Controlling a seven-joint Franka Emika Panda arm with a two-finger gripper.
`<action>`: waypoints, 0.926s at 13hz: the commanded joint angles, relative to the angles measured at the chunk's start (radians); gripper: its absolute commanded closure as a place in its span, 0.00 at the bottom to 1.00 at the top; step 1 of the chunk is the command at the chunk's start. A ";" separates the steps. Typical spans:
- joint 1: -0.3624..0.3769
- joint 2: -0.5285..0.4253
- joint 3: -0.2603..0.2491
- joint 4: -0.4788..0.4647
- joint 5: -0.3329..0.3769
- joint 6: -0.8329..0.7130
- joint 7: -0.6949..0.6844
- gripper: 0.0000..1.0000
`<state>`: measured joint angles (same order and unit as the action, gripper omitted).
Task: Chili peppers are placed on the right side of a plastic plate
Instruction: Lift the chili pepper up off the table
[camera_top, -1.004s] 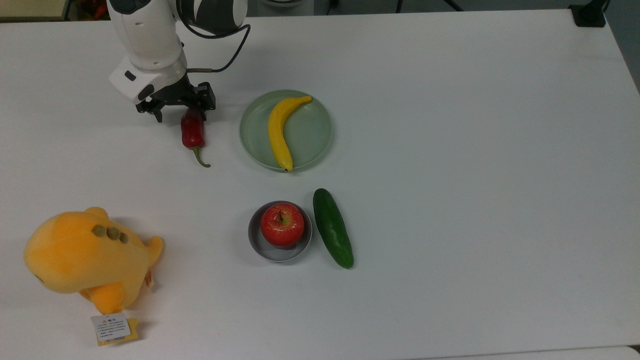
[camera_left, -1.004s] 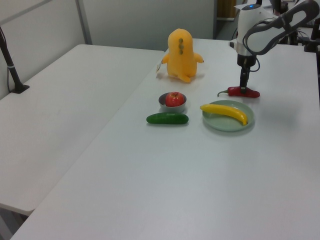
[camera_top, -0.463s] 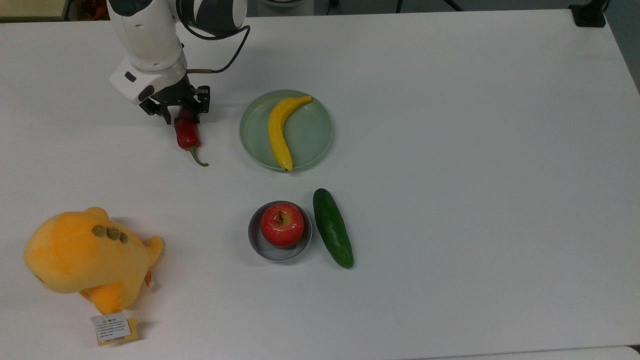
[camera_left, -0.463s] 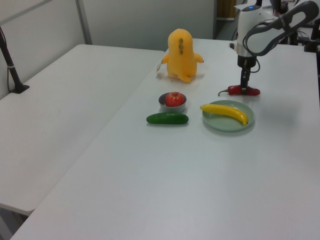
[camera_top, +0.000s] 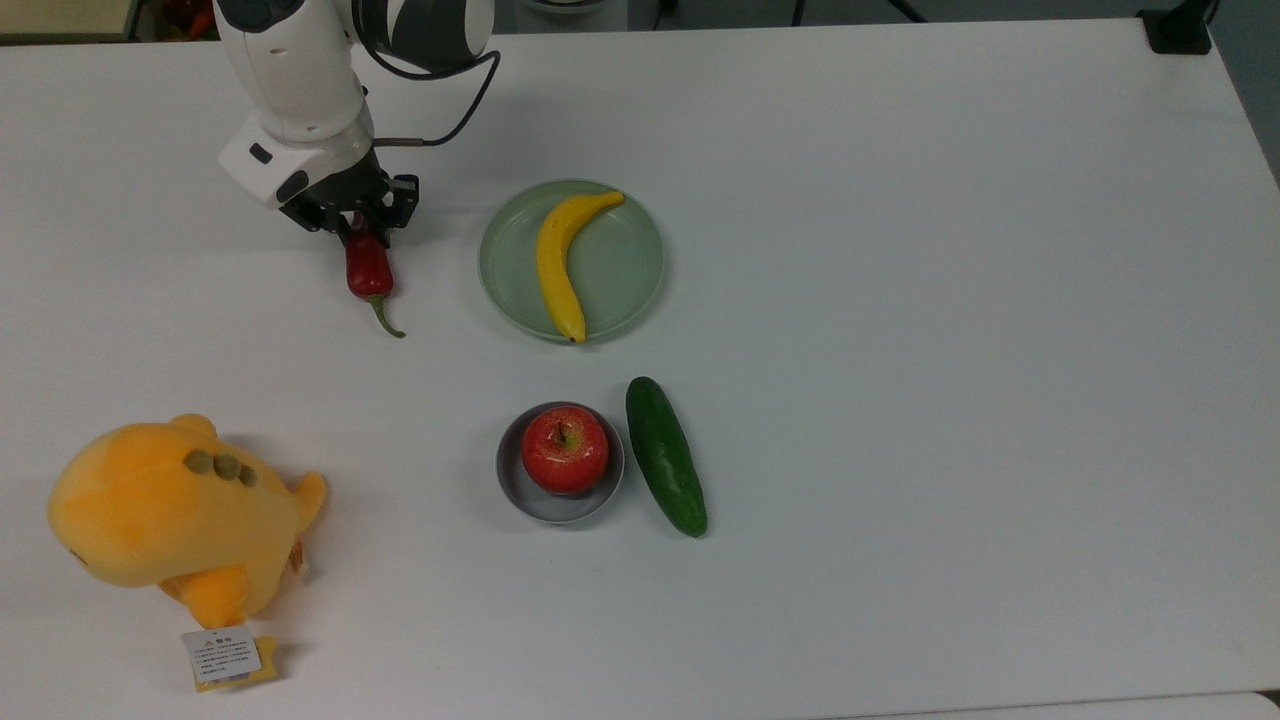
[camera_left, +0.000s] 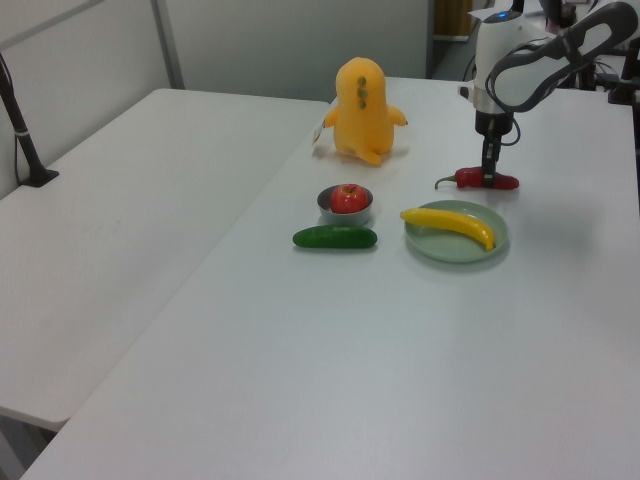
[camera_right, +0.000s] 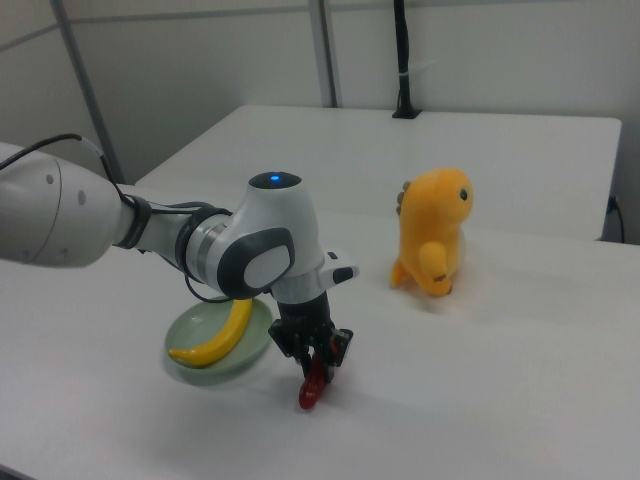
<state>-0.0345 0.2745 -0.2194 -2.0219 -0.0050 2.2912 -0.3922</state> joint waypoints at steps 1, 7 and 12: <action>-0.011 -0.026 -0.006 -0.017 -0.012 0.021 -0.016 1.00; -0.016 -0.054 -0.061 0.015 -0.010 0.008 -0.027 1.00; -0.005 -0.112 -0.064 0.043 0.019 -0.077 -0.017 1.00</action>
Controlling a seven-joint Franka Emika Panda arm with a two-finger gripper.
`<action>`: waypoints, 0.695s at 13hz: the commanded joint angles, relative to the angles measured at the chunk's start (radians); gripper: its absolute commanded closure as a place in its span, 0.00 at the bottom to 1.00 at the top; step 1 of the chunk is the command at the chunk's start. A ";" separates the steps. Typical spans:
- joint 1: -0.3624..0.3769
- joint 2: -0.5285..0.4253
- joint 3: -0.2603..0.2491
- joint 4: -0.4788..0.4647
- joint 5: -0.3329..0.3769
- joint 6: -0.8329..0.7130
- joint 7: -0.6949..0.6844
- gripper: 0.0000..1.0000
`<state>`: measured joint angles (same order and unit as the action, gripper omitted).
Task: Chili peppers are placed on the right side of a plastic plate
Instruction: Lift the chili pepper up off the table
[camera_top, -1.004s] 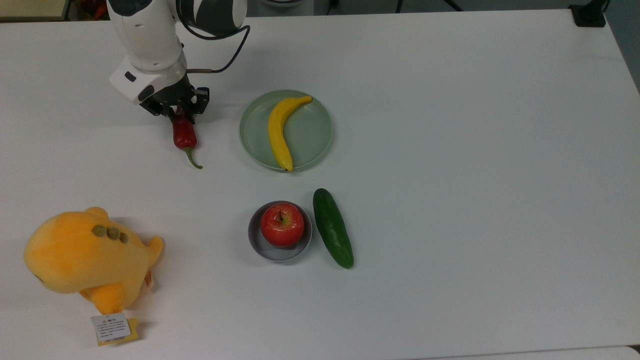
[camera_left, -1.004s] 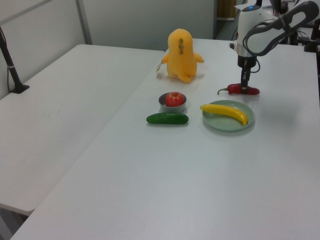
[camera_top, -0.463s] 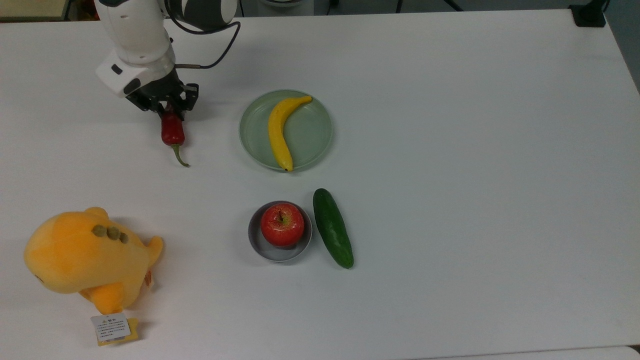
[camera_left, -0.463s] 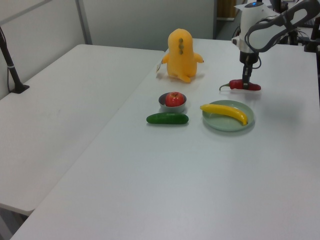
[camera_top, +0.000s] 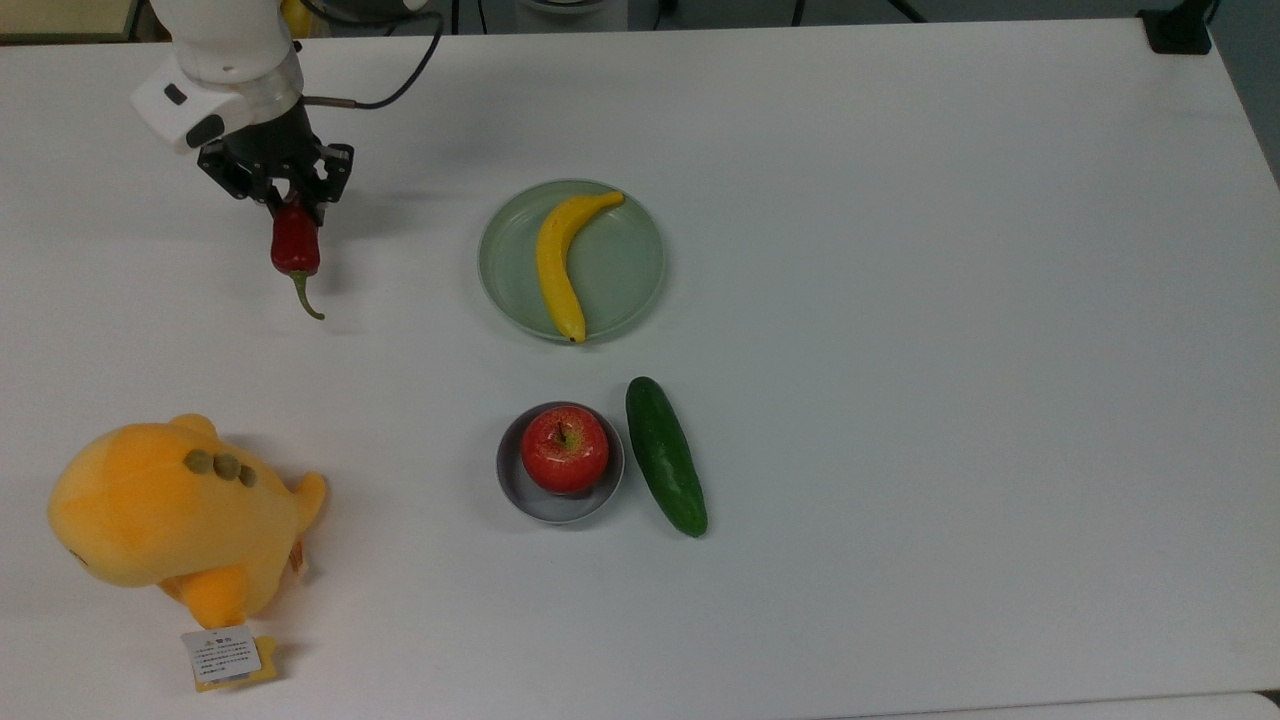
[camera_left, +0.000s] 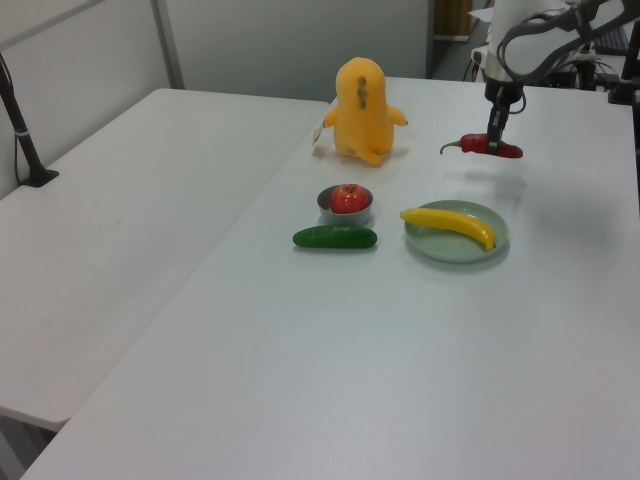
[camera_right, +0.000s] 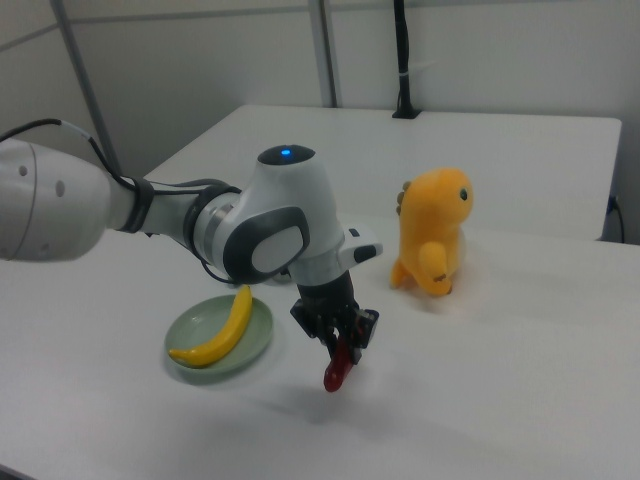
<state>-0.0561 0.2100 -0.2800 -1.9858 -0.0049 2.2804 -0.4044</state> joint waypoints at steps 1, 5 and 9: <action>0.019 -0.064 0.004 0.018 0.046 -0.076 -0.004 1.00; 0.022 -0.106 0.005 0.122 0.057 -0.253 -0.001 1.00; 0.050 -0.118 0.027 0.118 0.068 -0.299 0.018 1.00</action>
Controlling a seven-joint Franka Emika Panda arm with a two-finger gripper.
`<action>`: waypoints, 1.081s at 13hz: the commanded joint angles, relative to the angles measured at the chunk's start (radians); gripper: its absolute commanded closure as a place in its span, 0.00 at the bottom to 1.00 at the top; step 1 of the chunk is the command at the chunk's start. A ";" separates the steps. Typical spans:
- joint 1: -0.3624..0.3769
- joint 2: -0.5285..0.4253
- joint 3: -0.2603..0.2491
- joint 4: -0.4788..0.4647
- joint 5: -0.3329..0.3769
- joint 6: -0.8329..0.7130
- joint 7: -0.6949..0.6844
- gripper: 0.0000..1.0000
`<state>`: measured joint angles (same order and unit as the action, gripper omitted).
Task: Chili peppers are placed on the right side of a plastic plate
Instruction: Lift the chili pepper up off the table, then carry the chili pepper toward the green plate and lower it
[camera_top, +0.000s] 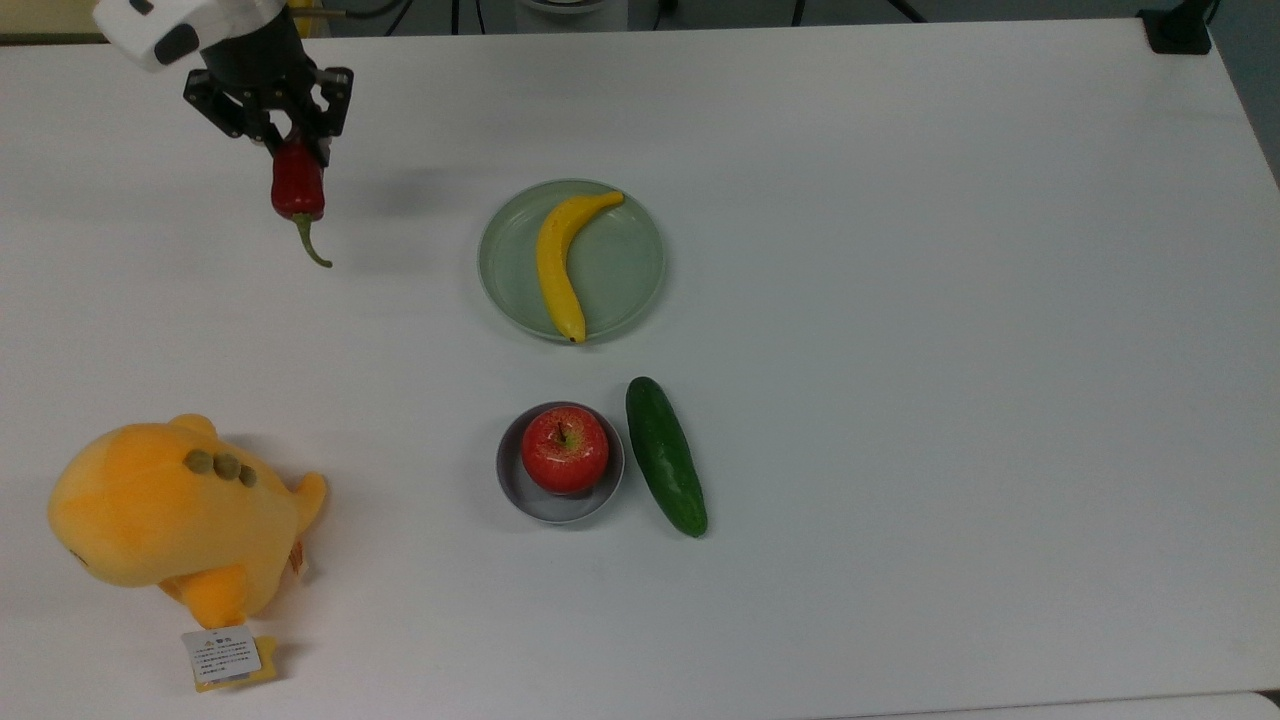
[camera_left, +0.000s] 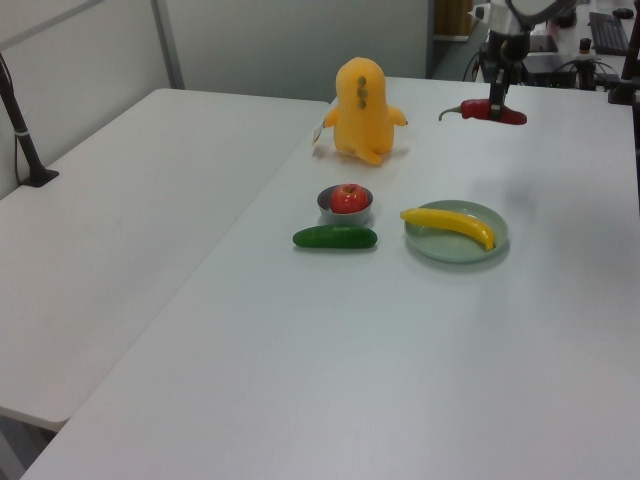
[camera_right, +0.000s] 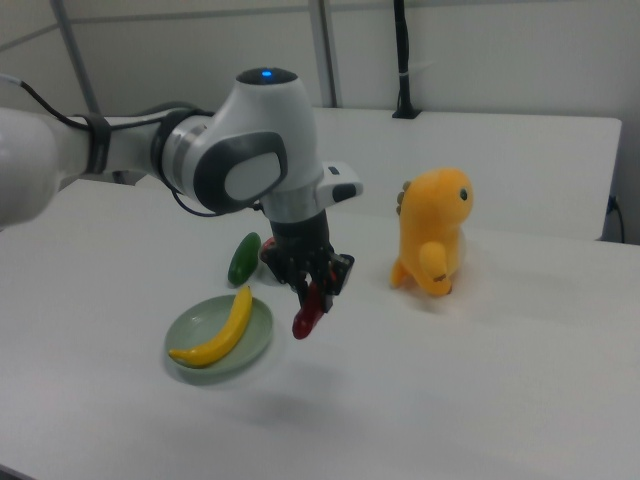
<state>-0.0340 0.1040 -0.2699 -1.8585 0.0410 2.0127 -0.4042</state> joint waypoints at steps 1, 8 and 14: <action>0.029 -0.007 0.029 -0.019 0.033 -0.028 0.033 1.00; 0.031 0.057 0.075 -0.108 0.109 0.053 0.044 1.00; 0.032 0.097 0.080 -0.225 0.111 0.276 0.036 1.00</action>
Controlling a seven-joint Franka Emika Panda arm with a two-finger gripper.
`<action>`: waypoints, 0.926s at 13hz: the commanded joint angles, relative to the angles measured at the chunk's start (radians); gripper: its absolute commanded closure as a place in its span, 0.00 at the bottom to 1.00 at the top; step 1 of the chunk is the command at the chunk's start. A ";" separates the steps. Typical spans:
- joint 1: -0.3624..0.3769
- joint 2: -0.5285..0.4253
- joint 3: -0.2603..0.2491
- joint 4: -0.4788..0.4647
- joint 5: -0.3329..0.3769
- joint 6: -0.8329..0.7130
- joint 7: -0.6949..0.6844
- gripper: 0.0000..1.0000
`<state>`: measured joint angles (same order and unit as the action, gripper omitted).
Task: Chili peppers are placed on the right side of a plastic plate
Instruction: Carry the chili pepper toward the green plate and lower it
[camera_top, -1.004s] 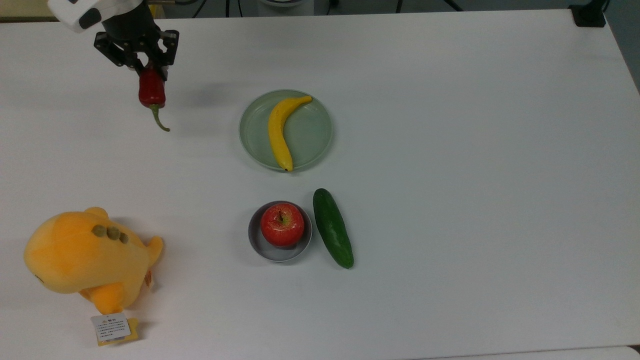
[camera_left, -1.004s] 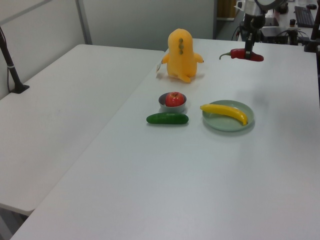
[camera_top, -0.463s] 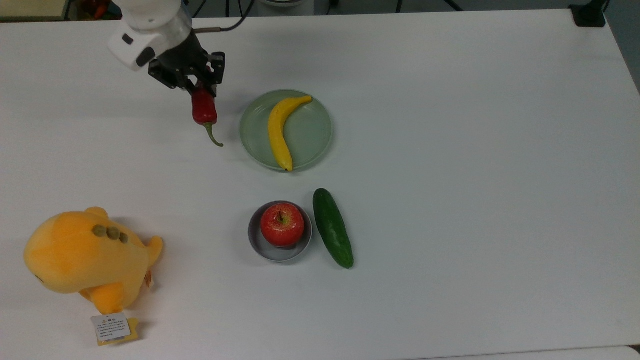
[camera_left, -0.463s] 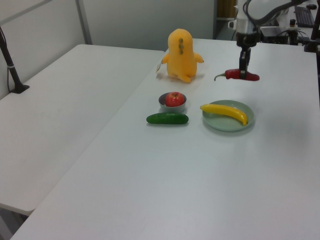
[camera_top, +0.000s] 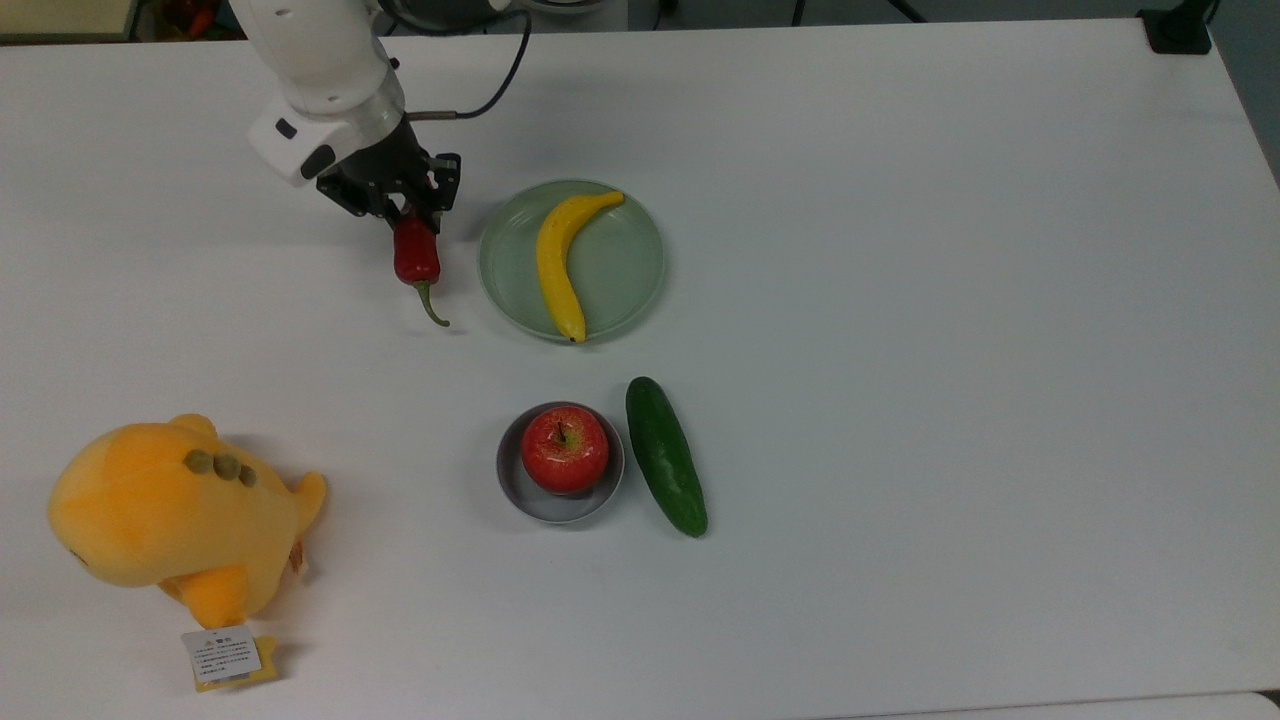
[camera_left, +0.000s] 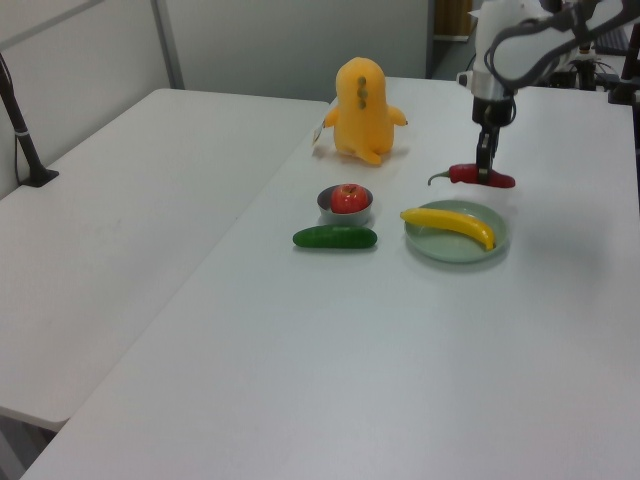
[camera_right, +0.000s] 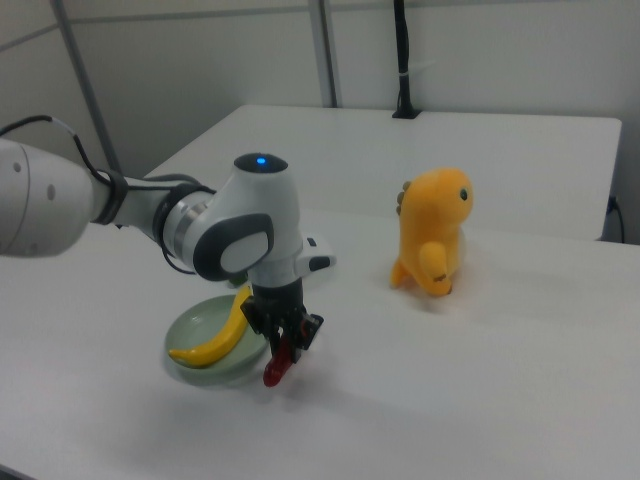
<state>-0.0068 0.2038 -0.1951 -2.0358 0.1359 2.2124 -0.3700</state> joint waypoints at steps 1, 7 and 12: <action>0.005 0.005 0.019 -0.047 0.016 0.078 0.003 1.00; 0.005 0.012 0.040 -0.046 0.068 0.082 0.011 0.90; 0.005 0.012 0.043 -0.041 0.076 0.078 0.013 0.28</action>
<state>-0.0070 0.2266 -0.1562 -2.0634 0.1910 2.2688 -0.3673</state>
